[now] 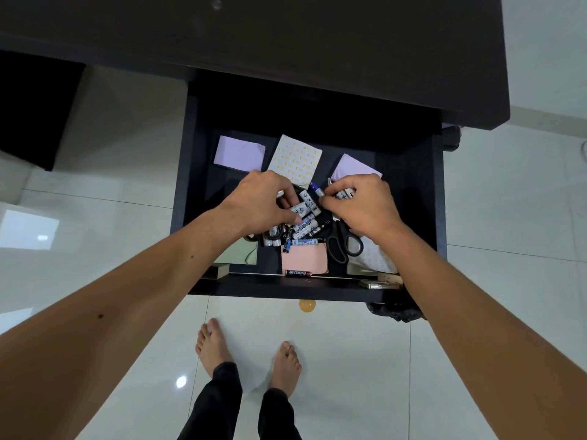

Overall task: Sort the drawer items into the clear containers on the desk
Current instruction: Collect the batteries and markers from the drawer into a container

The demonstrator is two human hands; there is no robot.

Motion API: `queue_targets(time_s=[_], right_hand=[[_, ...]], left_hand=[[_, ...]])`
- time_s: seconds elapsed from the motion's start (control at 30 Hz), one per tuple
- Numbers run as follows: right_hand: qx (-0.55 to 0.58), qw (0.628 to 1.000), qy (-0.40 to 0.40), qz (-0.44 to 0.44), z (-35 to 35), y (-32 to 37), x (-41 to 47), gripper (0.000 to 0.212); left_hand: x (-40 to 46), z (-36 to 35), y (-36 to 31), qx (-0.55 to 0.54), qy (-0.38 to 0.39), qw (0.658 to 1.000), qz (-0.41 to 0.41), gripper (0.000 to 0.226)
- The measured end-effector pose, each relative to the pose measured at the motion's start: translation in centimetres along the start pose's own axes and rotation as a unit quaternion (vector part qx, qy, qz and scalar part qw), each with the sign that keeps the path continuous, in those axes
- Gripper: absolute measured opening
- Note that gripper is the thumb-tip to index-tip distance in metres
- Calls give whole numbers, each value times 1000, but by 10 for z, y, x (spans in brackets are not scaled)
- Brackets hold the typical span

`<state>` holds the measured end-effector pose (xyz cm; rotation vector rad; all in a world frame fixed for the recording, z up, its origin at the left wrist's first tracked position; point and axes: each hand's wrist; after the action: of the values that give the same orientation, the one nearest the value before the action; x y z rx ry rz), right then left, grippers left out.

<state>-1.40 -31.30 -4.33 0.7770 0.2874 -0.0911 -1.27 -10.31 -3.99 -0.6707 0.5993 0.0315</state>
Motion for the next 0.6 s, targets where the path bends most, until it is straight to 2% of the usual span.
queue_targets(time_s=[0.1,0.2,0.33,0.37,0.47,0.6], right_hand=[[63,998,-4,-17,4,-2,-2,10],[168,985,37,-21,12,-3,-4,13],[256,961,102,31,16,-2,-7,48],[259,959,112,30,16,-2,-7,50],[250,960,121,22,12,-2,-7,36],[278,953,116,-13,6,-3,-4,14]], left_hand=[[-3,6,3,-21,8,1000,-17,22],[-6,10,7,-67,15,997,-29,20],[-9,13,14,-100,18,994,-51,26],[-10,14,14,-102,14,993,-53,26],[-12,14,17,-108,-4,993,-41,19],[-7,7,12,-60,-16,996,-57,7]])
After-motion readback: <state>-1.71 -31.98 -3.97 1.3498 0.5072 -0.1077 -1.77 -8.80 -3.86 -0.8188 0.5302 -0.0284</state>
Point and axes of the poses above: each hand's wrist, its own x-axis towards the middle knuckle, its own z-axis out of the back of the hand, y = z × x, and after that the axes turned 7 degrees about z, right-handed
